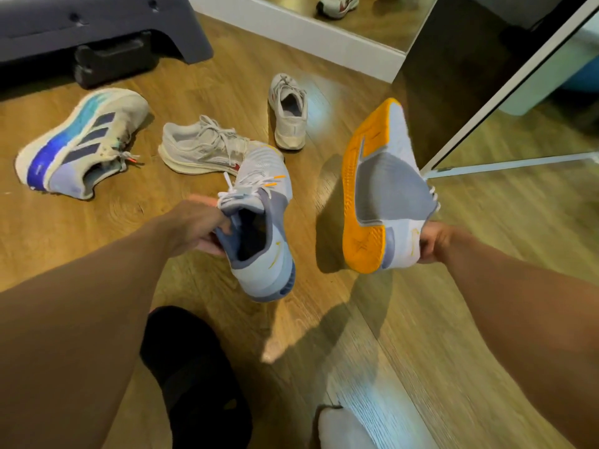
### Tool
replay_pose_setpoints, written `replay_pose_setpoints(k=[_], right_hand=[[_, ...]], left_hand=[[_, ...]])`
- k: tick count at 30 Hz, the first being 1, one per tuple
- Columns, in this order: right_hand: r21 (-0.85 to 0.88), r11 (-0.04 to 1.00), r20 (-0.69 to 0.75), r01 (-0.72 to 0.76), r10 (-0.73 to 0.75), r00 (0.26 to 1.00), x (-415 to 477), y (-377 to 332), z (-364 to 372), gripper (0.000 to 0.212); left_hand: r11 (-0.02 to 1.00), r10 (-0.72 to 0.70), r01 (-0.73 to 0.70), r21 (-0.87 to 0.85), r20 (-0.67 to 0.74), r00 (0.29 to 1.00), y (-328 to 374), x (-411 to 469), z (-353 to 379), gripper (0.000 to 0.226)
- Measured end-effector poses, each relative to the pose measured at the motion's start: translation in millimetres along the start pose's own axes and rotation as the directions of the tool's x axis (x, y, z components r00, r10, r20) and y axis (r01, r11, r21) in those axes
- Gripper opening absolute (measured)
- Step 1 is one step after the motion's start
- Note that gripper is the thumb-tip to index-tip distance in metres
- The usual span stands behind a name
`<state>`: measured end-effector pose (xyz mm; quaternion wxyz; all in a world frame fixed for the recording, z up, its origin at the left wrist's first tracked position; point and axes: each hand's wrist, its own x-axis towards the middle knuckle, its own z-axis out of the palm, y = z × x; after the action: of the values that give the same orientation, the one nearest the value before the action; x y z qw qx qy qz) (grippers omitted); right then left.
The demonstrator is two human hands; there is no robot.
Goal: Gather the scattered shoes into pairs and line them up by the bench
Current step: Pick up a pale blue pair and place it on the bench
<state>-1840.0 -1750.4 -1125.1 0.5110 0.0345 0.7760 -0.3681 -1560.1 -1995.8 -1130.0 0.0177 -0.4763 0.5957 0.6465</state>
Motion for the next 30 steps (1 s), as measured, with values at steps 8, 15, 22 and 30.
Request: replay_pose_setpoints(k=[8,15,22,30], right_hand=[[-0.368,0.921,-0.042,0.127,-0.153,0.987,-3.7,-23.3,39.1,0.012],[-0.623,0.782,-0.157,0.018,-0.148,0.976,3.3,-6.9,72.3,0.021],[-0.606,0.795,-0.123,0.032,-0.133,0.983,1.6,33.8,92.5,0.021],[-0.517,0.855,-0.236,-0.032,-0.107,0.966,-25.0,31.6,113.5,0.010]], left_hand=[[0.980,0.012,0.002,0.201,-0.066,0.998,-1.6,2.1,10.8,0.018],[0.918,0.039,-0.018,0.396,-0.044,0.998,-1.4,13.5,34.2,0.016],[0.936,-0.037,0.069,0.344,-0.097,0.995,-14.7,27.4,69.7,0.011],[0.828,-0.047,0.180,0.530,-0.254,0.966,-13.9,-9.9,97.4,0.049]])
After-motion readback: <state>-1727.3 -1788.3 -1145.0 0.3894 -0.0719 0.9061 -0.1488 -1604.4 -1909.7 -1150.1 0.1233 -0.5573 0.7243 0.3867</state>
